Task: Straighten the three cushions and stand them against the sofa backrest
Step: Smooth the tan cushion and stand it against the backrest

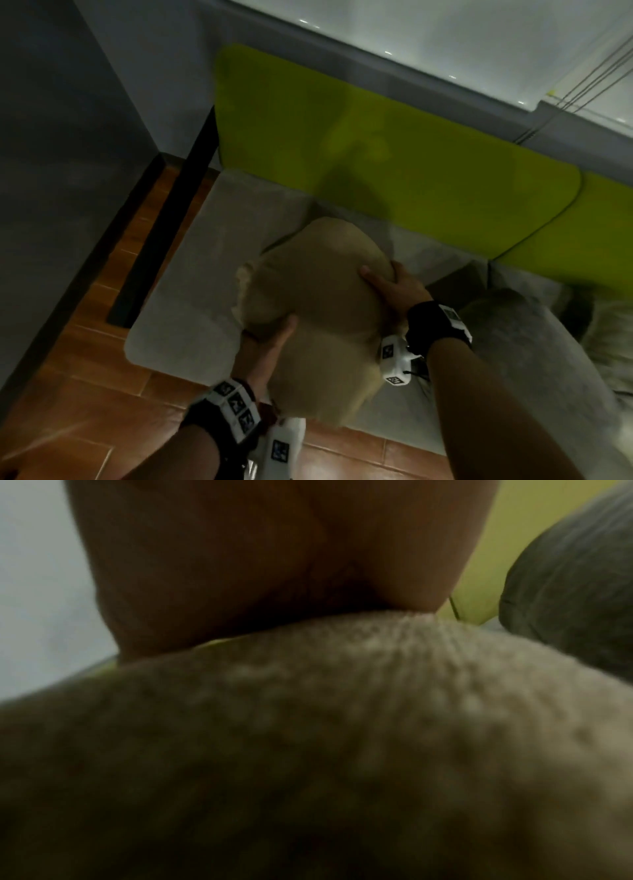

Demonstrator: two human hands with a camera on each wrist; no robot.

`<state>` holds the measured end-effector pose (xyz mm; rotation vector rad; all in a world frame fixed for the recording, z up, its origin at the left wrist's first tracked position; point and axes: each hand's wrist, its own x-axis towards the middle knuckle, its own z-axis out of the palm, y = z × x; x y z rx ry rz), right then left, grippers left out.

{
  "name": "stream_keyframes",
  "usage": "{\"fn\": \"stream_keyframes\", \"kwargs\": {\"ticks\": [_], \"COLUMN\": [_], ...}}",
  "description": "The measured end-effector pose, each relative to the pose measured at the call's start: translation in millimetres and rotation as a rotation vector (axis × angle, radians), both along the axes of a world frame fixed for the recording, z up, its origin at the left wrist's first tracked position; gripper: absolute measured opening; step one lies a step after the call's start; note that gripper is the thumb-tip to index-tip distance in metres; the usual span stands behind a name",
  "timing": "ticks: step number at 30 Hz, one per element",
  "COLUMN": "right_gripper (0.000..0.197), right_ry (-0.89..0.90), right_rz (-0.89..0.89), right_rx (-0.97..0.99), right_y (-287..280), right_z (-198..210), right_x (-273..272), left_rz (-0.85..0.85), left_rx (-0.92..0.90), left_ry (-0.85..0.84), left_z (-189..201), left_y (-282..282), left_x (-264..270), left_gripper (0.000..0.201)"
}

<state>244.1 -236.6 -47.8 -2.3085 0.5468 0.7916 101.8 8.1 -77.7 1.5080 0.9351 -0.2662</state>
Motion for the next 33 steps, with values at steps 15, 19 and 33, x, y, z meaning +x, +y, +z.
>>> {"fn": "stream_keyframes", "kwargs": {"ticks": [15,19,33], "right_gripper": [0.106,0.104,0.033], "right_ry": [-0.236,-0.081,-0.180], "right_rz": [-0.429,-0.407,-0.319], "right_rx": [0.519,0.544,0.092], "right_y": [82.3,94.0,116.3], "right_z": [4.6,-19.4,-13.1], "right_x": [-188.4,-187.2,-265.9], "left_rz": [-0.441,-0.563,-0.565], "left_rx": [0.221,0.264,0.219], "left_ry": [0.042,0.155,0.111], "left_z": [60.7,55.6,25.5], "left_y": [137.7,144.5,244.1], "left_x": [84.5,86.0,-21.6], "left_gripper": [0.094,0.105,0.019]}}
